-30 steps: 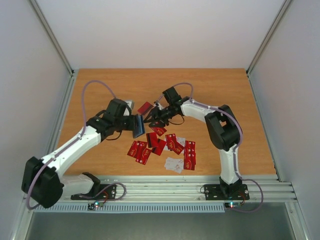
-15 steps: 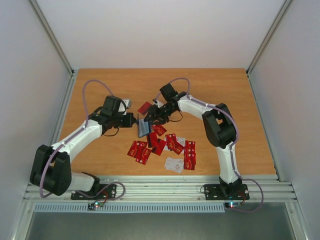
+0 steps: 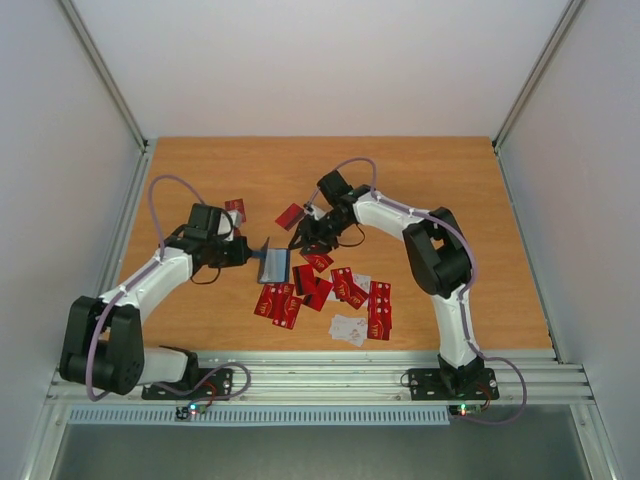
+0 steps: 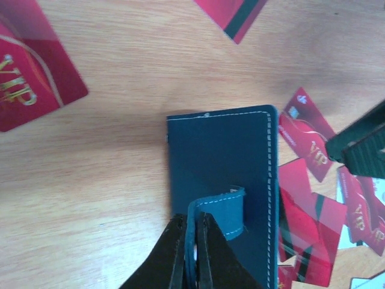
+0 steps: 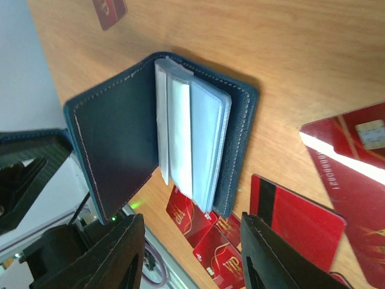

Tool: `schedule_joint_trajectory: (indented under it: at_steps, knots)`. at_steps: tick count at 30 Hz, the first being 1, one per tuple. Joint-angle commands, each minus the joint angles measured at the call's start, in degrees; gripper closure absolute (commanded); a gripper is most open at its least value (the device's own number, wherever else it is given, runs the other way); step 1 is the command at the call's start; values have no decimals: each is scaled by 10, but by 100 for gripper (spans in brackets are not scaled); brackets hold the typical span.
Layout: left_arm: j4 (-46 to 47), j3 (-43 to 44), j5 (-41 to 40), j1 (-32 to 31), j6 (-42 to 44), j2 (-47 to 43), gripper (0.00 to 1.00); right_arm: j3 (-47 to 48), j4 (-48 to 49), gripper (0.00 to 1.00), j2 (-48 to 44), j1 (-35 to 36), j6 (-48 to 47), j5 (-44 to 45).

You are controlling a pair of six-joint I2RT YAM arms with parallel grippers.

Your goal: Put the credit cards into the card holder

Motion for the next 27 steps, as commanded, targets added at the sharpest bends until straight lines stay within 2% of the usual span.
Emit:
schedule_joint_trajectory:
  at_steps: [1, 10, 20, 27]
  knots:
    - [-38, 10, -42, 17, 9, 16, 100, 12, 11, 56, -10, 25, -3, -6]
    - [-103, 26, -70, 53, 23, 38, 100, 48, 10, 58, 17, 62, 13, 10]
    - [-132, 32, -116, 56, 9, 93, 100, 113, -19, 59, 68, 69, 16, 12]
    - [-151, 41, -131, 56, -13, 135, 100, 148, -70, 70, 99, 70, -7, 45]
